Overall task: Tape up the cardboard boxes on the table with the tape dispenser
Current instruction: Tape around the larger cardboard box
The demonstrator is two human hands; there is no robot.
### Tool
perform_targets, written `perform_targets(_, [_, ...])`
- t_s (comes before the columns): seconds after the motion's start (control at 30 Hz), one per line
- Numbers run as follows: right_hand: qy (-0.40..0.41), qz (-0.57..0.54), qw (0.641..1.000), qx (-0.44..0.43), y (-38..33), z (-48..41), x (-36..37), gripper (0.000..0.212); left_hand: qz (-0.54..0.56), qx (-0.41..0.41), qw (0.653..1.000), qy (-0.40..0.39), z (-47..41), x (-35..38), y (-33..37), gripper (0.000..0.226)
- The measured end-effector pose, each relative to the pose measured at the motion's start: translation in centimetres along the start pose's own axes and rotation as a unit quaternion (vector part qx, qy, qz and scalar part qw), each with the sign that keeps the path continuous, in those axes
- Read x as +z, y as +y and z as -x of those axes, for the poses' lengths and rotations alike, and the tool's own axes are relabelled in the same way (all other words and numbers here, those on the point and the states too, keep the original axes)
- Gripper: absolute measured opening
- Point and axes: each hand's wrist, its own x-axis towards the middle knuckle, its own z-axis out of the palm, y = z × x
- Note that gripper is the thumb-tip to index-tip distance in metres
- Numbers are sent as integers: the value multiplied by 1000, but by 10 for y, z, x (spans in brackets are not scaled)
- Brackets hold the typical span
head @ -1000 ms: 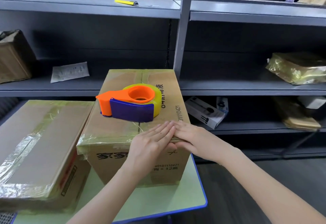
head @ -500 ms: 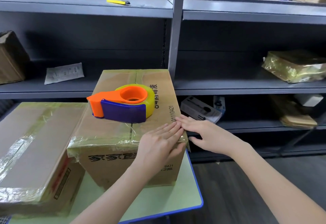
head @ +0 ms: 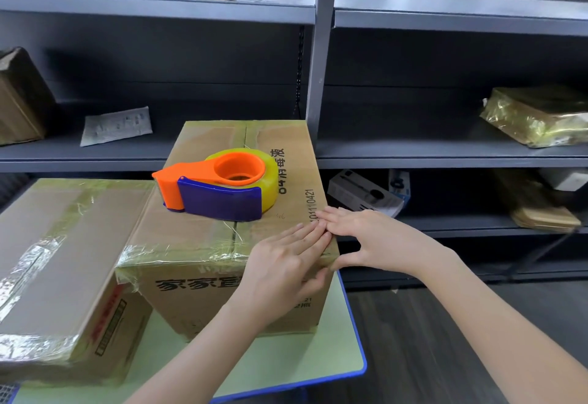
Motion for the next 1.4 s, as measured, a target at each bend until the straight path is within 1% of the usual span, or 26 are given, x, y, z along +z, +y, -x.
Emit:
perform_targets(0.17, [27, -29, 999, 5, -2, 2, 2, 72, -1, -6, 1000, -4, -1, -1, 0, 53])
perform_targets(0.33, [57, -17, 998, 11, -4, 3, 8, 65, -12, 11, 1000, 13, -2, 2, -2, 43])
perform_targets(0.5, [41, -81, 996, 14, -3, 5, 5, 65, -15, 17, 999, 26, -1, 7, -3, 35])
perform_targets(0.57, [29, -71, 997, 14, -3, 5, 5, 66, -17, 14, 999, 25, -1, 8, -3, 34])
perform_targets(0.7, [15, -53, 998, 20, -4, 4, 5, 76, -32, 22, 999, 11, 0, 5, -4, 41])
perform_targets(0.87, [35, -54, 998, 21, -5, 4, 8, 69, -34, 29, 999, 5, 0, 4, -4, 40])
perform_targets(0.97, [42, -56, 997, 23, -7, 6, 11, 68, -29, 28, 999, 1, 0, 5, -4, 40])
perform_targets(1.13, [53, -50, 997, 29, -10, 7, 14, 70, -30, 30, 998, -38, 1, -1, -4, 42])
perform_targets(1.2, [63, -53, 996, 29, -12, 6, 13, 67, -34, 35, 997, -59, 0, -7, -4, 42])
perform_targets(1.27, [72, -33, 996, 32, -14, 5, 10, 65, -42, 38, 995, -77, 0, -13, -5, 44])
perform_targets(1.33, [83, -14, 996, 35, -18, 4, 9, 66, -48, 32, 994, -91, 3, -21, -8, 45])
perform_targets(1.4, [102, -19, 994, 36, -24, 1, 8, 66, -49, 15, 993, -104, 8, -32, -16, 45])
